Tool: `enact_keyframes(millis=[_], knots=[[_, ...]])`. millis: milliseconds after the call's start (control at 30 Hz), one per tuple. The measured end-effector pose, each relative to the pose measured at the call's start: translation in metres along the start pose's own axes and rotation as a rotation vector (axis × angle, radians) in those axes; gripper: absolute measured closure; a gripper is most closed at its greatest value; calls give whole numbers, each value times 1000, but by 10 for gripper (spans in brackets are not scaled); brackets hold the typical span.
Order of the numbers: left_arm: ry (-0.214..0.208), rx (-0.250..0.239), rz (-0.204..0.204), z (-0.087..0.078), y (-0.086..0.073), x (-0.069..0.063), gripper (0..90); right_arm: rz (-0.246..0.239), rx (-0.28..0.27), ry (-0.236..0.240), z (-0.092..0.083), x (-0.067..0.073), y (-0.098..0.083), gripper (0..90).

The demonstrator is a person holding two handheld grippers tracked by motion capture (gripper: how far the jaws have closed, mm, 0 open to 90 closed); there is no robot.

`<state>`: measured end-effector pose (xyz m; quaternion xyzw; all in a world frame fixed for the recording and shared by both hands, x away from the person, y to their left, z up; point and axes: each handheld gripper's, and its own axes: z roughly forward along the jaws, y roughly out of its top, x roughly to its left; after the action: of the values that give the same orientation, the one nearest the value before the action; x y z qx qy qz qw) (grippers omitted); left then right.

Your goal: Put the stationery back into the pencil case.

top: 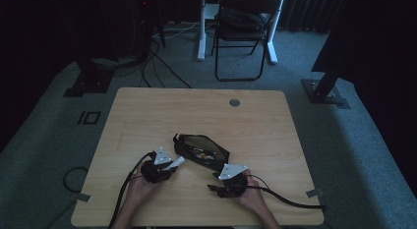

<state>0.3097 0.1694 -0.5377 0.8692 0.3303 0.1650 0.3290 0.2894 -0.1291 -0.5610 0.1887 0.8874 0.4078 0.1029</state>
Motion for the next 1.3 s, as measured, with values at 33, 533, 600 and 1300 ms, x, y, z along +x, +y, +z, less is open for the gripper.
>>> enact_keyframes(millis=[33,533,600,1300], knots=[[-1,-3,-1,-1,0,0,698,1,0,1,0,0,0,498],[3,-22,-4,-9,2,-1,697,7,2,6,0,-1,0,497],[3,-22,-2,-10,2,0,697,7,2,6,0,-1,0,497],[12,-56,2,-24,8,0,697,9,3,8,0,-1,0,495]])
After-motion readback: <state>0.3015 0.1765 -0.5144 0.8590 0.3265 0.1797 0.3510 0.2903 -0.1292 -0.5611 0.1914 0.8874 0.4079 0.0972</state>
